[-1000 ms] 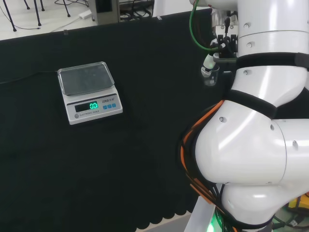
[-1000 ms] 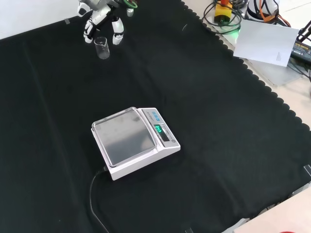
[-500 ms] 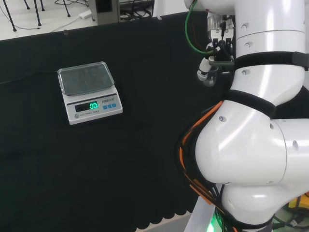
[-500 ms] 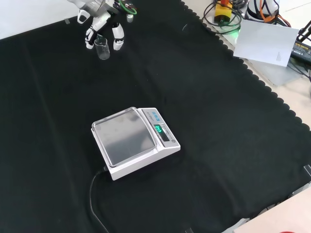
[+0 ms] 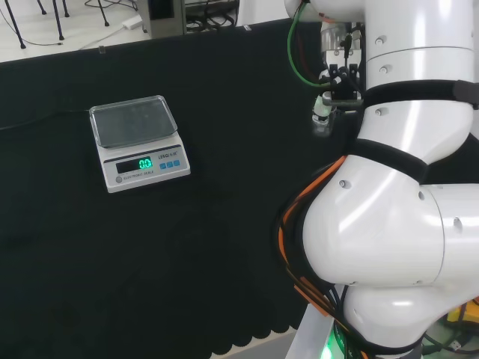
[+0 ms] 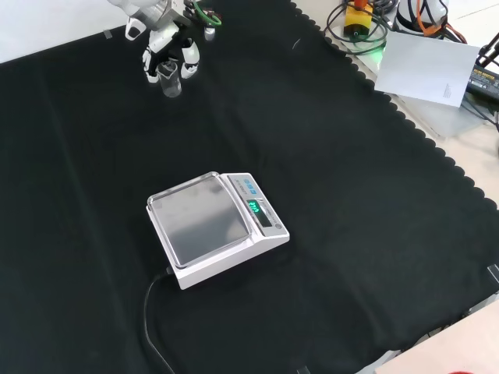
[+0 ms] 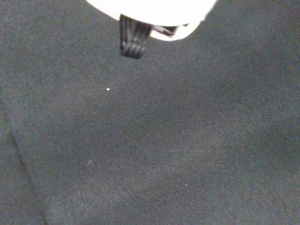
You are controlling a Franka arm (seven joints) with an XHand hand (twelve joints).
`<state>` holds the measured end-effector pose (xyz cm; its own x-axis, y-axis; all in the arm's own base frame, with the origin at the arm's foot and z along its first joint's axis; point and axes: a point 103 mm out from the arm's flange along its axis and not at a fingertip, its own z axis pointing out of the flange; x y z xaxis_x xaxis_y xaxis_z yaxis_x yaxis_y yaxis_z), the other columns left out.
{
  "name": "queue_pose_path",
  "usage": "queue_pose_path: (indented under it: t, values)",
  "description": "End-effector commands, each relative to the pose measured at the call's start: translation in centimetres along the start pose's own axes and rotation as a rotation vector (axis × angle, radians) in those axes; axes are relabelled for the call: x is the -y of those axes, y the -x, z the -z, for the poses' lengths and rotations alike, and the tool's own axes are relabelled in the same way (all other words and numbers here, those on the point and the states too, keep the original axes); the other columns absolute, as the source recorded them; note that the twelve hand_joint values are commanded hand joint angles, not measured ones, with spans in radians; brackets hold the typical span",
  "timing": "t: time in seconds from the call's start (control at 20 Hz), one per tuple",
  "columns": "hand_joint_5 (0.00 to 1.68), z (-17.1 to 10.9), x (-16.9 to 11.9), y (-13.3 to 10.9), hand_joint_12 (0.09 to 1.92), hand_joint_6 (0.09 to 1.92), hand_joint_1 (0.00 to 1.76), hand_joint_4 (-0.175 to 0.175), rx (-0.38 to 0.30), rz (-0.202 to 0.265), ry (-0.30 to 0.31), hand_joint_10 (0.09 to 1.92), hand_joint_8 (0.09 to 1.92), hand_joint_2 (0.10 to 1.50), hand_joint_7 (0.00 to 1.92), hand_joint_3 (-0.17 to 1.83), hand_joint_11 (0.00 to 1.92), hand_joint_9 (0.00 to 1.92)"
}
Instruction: Pick up the beaker.
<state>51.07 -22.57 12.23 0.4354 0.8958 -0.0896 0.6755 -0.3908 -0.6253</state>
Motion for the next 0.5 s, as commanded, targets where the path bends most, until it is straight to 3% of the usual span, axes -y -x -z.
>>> queue_pose_path:
  t: [0.05, 0.1, 0.15, 0.2, 0.25, 0.3, 0.4, 0.45, 0.5]
  values:
    - [0.45, 0.2, 0.0, -0.2, 0.95, 0.63, 1.23, -0.035, -0.003, 0.004, 0.037, 0.48, 0.70, 0.62, 0.39, 0.79, 1.06, 1.01]
    - [0.44, 0.3, 0.0, 0.0, 0.92, 0.70, 1.24, -0.045, -0.002, 0.006, 0.045, 0.48, 0.71, 0.64, 0.42, 0.79, 1.09, 1.03]
    - [0.45, 0.3, 0.0, 0.2, 0.90, 0.76, 1.24, -0.056, -0.010, 0.084, 0.049, 0.50, 0.72, 0.65, 0.46, 0.79, 1.10, 1.03]
    - [0.48, 0.3, 0.1, 0.6, 0.88, 0.81, 1.25, -0.066, -0.015, 0.095, 0.054, 0.52, 0.73, 0.66, 0.49, 0.79, 1.11, 1.04]
    - [0.50, 0.1, -0.3, -1.9, 0.87, 0.85, 1.25, -0.073, 0.031, 0.073, 0.055, 0.55, 0.73, 0.67, 0.51, 0.79, 1.11, 1.04]
    - [0.52, 0.1, -0.4, -2.7, 0.87, 0.88, 1.25, -0.079, 0.024, 0.097, 0.055, 0.57, 0.74, 0.67, 0.54, 0.79, 1.11, 1.04]
    - [0.58, 0.0, -0.5, -2.1, 0.85, 0.92, 1.25, -0.091, 0.000, 0.086, 0.062, 0.63, 0.75, 0.69, 0.62, 0.79, 1.11, 1.04]
    - [0.60, 0.1, -0.6, -0.6, 0.85, 0.93, 1.26, -0.095, -0.078, 0.276, 0.050, 0.66, 0.76, 0.69, 0.65, 0.79, 1.11, 1.04]
    - [0.62, 0.2, -0.7, 1.2, 0.84, 0.94, 1.26, -0.098, -0.073, 0.255, 0.055, 0.69, 0.78, 0.70, 0.67, 0.79, 1.10, 1.04]
